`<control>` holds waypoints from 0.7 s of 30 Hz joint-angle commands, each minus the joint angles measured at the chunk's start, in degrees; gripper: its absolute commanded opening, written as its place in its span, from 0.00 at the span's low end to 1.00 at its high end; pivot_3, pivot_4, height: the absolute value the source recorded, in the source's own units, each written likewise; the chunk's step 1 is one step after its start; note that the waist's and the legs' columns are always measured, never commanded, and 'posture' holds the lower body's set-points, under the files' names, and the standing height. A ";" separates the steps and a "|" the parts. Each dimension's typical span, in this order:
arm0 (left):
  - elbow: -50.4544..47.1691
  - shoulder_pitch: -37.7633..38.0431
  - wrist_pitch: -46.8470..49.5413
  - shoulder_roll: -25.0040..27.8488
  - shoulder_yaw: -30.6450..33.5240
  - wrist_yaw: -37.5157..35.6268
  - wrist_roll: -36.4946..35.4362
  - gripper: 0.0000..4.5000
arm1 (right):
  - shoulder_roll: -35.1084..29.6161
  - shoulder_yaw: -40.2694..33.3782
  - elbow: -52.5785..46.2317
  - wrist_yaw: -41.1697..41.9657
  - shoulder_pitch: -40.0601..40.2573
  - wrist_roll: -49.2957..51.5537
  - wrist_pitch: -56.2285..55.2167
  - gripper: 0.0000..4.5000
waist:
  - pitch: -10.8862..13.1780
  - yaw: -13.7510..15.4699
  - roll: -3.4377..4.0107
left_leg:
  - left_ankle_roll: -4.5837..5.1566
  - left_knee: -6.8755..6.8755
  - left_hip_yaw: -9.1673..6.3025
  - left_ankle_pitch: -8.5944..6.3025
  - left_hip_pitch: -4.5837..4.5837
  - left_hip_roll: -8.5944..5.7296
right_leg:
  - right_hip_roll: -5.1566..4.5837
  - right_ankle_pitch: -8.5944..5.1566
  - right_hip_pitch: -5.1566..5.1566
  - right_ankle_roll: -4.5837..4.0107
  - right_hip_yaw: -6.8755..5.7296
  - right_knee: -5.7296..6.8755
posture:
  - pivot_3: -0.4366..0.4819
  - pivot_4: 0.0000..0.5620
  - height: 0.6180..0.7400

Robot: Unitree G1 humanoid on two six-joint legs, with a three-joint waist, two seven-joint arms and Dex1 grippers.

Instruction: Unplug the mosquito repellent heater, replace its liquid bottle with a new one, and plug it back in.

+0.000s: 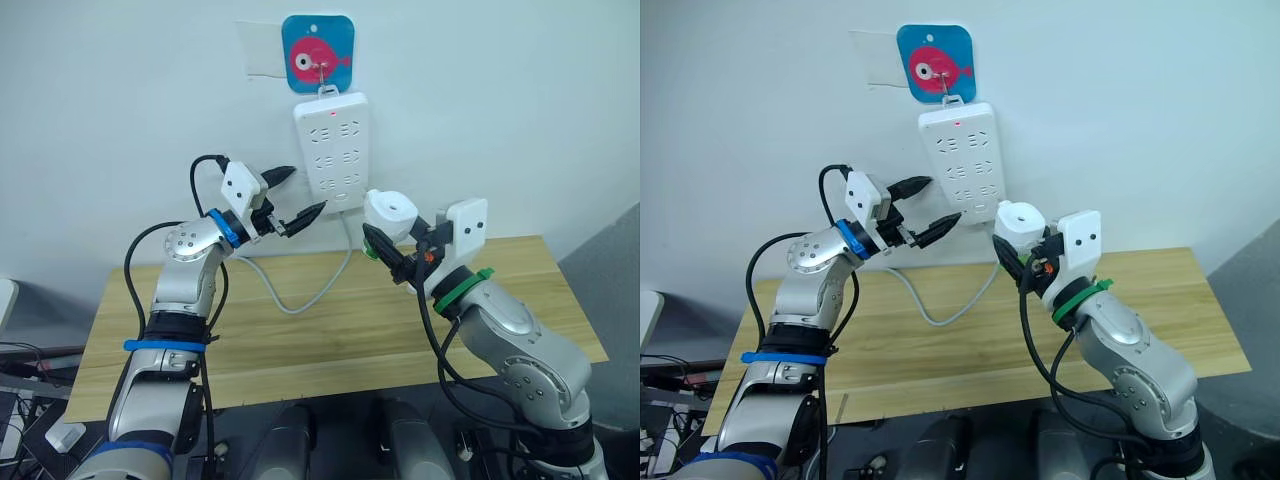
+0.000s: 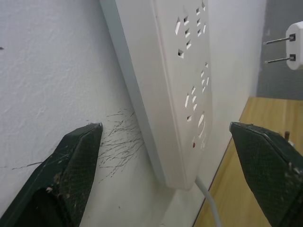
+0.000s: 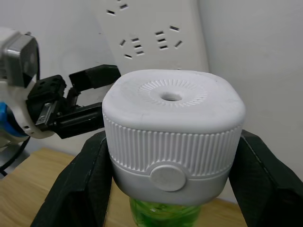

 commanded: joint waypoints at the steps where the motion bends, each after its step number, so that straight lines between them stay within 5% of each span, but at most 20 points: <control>1: -0.11 -3.68 1.41 -1.17 -0.32 -3.25 -2.67 1.00 | 0.49 -0.20 -0.71 1.87 -1.05 -1.16 -1.52 0.67 | 0.00 0.16 0.00 | 0.01 0.00 -0.02 0.00 0.00 -0.03 | -0.02 -0.01 0.00 0.02 0.00 0.00 | 0.33 0.42 1.00; 15: 3.92 -7.28 3.76 -2.73 -0.99 -10.67 -3.80 1.00 | 2.00 -1.61 -0.18 3.60 -2.87 -3.36 -0.24 0.67 | 0.00 -2.65 0.00 | 0.06 -0.19 0.11 -0.03 0.09 0.17 | 0.07 -0.07 -0.17 0.01 0.23 -0.01 | 0.32 0.42 1.00; 21: 4.69 -7.84 5.13 -2.01 -0.10 -12.15 -4.72 0.64 | 1.00 -2.27 0.27 4.39 -4.12 -4.54 -0.15 0.67 | 0.00 -2.65 0.00 | 0.08 -0.19 0.10 -0.05 0.09 0.15 | 0.06 -0.07 -0.17 0.01 0.24 -0.04 | 0.32 0.42 1.00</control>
